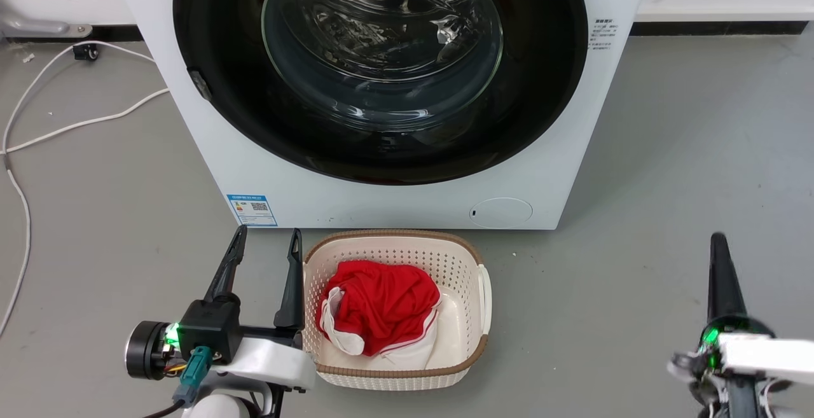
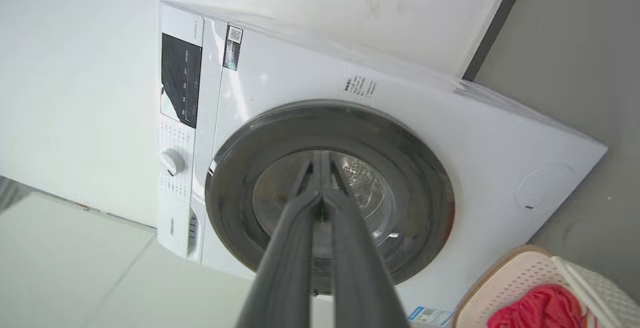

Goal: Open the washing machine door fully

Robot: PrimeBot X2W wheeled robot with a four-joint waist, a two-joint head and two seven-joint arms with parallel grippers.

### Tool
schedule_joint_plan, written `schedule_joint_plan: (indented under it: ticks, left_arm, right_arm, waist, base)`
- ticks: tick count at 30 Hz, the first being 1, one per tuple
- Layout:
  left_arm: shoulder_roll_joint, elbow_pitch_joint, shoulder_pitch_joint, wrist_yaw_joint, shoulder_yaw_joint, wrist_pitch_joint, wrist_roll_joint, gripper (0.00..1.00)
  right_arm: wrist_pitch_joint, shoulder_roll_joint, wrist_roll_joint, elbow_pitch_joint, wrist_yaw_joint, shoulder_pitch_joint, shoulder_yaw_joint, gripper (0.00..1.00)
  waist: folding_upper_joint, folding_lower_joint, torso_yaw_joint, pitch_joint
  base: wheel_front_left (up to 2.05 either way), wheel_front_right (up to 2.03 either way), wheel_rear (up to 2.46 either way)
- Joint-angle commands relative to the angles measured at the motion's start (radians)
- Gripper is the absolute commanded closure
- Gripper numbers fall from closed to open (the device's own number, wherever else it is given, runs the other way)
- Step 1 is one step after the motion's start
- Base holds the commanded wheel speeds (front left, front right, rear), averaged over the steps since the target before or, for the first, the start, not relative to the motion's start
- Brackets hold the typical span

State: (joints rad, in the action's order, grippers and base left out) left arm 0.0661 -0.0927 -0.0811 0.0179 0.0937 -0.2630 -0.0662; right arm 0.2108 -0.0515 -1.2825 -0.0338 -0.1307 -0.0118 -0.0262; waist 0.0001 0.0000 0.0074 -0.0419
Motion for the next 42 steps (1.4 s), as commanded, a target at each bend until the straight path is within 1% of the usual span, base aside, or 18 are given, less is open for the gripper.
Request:
schedule_joint_plan:
  ticks: [1, 2, 4, 7, 9, 10, 11, 15, 20, 24, 25, 28, 31, 34, 37, 42]
  left_arm:
    - [-0.001, 0.003, -0.003, 0.005, -0.003, -0.003, -0.003, 0.00]
    - [-0.001, 0.004, -0.004, 0.005, -0.004, -0.003, -0.003, 0.00]
    - [-0.002, 0.007, -0.006, 0.004, -0.007, -0.003, -0.003, 0.00]
    - [-0.003, 0.010, -0.010, 0.006, -0.009, -0.003, -0.002, 0.00]
    - [-0.003, 0.013, -0.012, 0.006, -0.011, -0.003, -0.003, 0.00]
    - [-0.003, 0.013, -0.012, 0.006, -0.011, -0.003, -0.003, 0.00]
    - [-0.004, 0.015, -0.015, 0.006, -0.011, -0.003, -0.003, 0.00]
    - [-0.006, 0.029, -0.029, 0.007, -0.013, -0.003, -0.002, 0.00]
    - [-0.007, 0.051, -0.050, 0.015, -0.012, -0.003, 0.003, 0.00]
    - [-0.007, 0.065, -0.067, 0.020, -0.006, -0.003, 0.009, 0.00]
    - [-0.008, 0.073, -0.076, 0.023, -0.001, -0.003, 0.010, 0.00]
    - [-0.009, 0.082, -0.092, 0.023, 0.004, -0.003, 0.010, 0.00]
    - [-0.010, 0.090, -0.107, 0.023, 0.007, -0.003, 0.010, 0.00]
    - [-0.011, 0.101, -0.117, 0.024, 0.011, -0.003, 0.011, 0.00]
    - [-0.012, 0.111, -0.130, 0.027, 0.013, -0.003, 0.011, 0.00]
    - [-0.013, 0.124, -0.152, 0.026, 0.016, -0.003, 0.012, 0.00]
  right_arm:
    - [0.004, 0.002, -0.072, -0.002, 0.000, -0.026, -0.004, 1.00]
    - [0.004, 0.002, -0.170, -0.005, 0.000, -0.040, -0.007, 1.00]
    - [-0.002, 0.001, -0.285, -0.012, 0.000, -0.073, -0.024, 1.00]
    - [-0.014, 0.001, -0.394, -0.051, 0.000, -0.131, -0.059, 1.00]
    - [-0.019, -0.022, -0.436, -0.092, 0.000, -0.179, -0.078, 1.00]
    - [-0.019, -0.022, -0.436, -0.092, 0.000, -0.179, -0.078, 1.00]
    - [-0.024, -0.029, -0.468, -0.118, 0.000, -0.207, -0.084, 1.00]
    - [-0.036, -0.091, -0.538, -0.236, 0.000, -0.336, -0.084, 1.00]
    - [-0.055, -0.190, -0.585, -0.397, 0.000, -0.527, -0.048, 1.00]
    - [-0.089, -0.274, -0.599, -0.523, 0.000, -0.688, 0.000, 1.00]
    - [-0.106, -0.309, -0.600, -0.587, 0.000, -0.771, 0.029, 1.00]
    - [-0.142, -0.357, -0.588, -0.670, 0.000, -0.901, 0.082, 1.00]
    - [-0.198, -0.395, -0.560, -0.748, 0.000, -1.022, 0.157, 1.00]
    - [-0.260, -0.417, -0.531, -0.816, 0.000, -1.140, 0.230, 1.00]
    - [-0.330, -0.425, -0.492, -0.890, 0.000, -1.248, 0.310, 1.00]
    - [-0.448, -0.397, -0.411, -1.021, 0.000, -1.416, 0.439, 1.00]
  waist:
    - [-0.0001, 0.0000, -0.001, -0.002]
    - [-0.0001, 0.0000, -0.002, -0.003]
    - [-0.0001, 0.0000, -0.004, -0.006]
    - [-0.0001, 0.0000, -0.007, -0.011]
    - [-0.0001, 0.0000, -0.008, -0.019]
    - [-0.0001, 0.0000, -0.008, -0.019]
    - [-0.0001, 0.0000, -0.009, -0.022]
    - [-0.0001, 0.0000, -0.009, -0.045]
    - [-0.0001, 0.0000, -0.004, -0.085]
    - [-0.0001, 0.0000, 0.007, -0.124]
    - [-0.0001, 0.0000, 0.014, -0.141]
    - [-0.0001, 0.0000, 0.024, -0.171]
    - [-0.0001, 0.0000, 0.033, -0.198]
    - [-0.0001, 0.0000, 0.039, -0.221]
    - [-0.0001, 0.0000, 0.046, -0.241]
    - [-0.0001, 0.0000, 0.060, -0.284]
  base:
    - [0.00, 0.00, 0.00]
    - [0.00, 0.00, 0.00]
    - [0.00, 0.00, 0.00]
    - [0.00, 0.00, 0.00]
    - [0.00, 0.00, 0.00]
    - [0.00, 0.00, 0.00]
    - [0.00, 0.00, 0.00]
    - [0.00, 0.00, 0.00]
    - [0.00, 0.00, 0.00]
    - [0.00, 0.00, 0.00]
    - [0.00, 0.00, 0.00]
    - [0.00, 0.00, 0.00]
    - [0.00, 0.00, 0.00]
    - [0.00, 0.00, 0.00]
    - [0.00, 0.00, 0.00]
    - [0.00, 0.00, 0.00]
